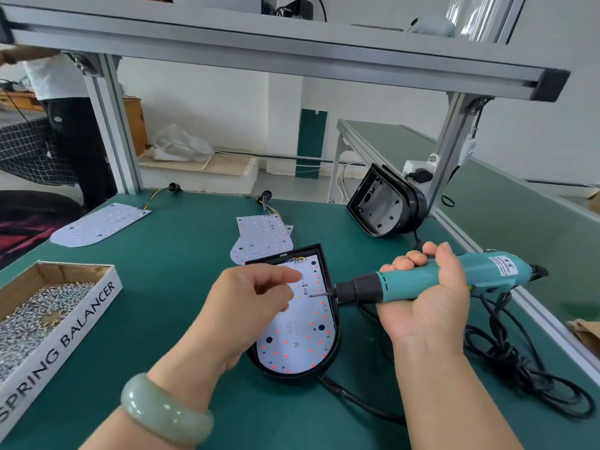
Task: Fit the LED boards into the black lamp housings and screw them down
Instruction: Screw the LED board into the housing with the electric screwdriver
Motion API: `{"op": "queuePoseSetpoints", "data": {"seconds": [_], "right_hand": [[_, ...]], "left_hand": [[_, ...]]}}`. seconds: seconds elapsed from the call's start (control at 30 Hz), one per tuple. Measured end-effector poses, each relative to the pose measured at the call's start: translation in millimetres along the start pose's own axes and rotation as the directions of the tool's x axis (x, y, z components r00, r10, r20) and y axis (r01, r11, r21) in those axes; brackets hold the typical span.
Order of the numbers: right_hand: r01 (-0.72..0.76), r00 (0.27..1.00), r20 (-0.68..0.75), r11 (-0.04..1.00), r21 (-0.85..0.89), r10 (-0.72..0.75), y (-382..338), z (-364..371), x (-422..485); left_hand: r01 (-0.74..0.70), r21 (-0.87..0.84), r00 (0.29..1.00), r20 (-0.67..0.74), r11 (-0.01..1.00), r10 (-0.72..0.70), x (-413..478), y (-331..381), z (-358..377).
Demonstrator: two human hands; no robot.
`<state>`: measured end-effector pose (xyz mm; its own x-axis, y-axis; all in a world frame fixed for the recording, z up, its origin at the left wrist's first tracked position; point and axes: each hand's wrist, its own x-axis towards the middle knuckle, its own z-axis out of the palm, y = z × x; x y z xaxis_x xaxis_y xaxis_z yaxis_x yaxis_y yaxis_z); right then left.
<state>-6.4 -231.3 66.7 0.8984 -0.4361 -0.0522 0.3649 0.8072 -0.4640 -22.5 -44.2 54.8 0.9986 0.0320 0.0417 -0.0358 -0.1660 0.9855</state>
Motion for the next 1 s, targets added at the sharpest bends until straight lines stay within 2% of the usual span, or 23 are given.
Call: {"op": "queuePoseSetpoints", "data": {"seconds": [0.13, 0.23, 0.5, 0.63, 0.83, 1.0], "right_hand": [[-0.019, 1.000, -0.016, 0.999, 0.036, 0.020, -2, 1, 0], [-0.032, 0.999, -0.026, 0.998, 0.059, 0.034, -2, 1, 0], [-0.032, 0.998, -0.046, 0.997, 0.073, 0.035, -2, 2, -1], [-0.019, 0.998, -0.050, 0.997, 0.075, 0.023, -1, 3, -2], [0.024, 0.998, -0.054, 0.996, 0.081, -0.020, 1, 4, -5], [0.041, 0.999, -0.030, 0.995, 0.086, -0.039, 2, 4, -5]], "left_hand": [[0.026, -0.081, 0.999, -0.032, 0.996, -0.029, -3, 0, 6], [0.048, -0.081, 0.999, -0.014, 0.996, -0.049, -6, 1, 11], [0.118, -0.247, 0.993, 0.049, 0.962, -0.110, -9, 2, 21], [0.111, -0.269, 0.994, 0.011, 0.957, -0.112, -10, 3, 27], [0.135, -0.520, 0.981, -0.049, 0.843, -0.187, -16, 4, 45], [0.087, -0.477, 0.987, -0.076, 0.875, -0.139, -13, 2, 45]]}}
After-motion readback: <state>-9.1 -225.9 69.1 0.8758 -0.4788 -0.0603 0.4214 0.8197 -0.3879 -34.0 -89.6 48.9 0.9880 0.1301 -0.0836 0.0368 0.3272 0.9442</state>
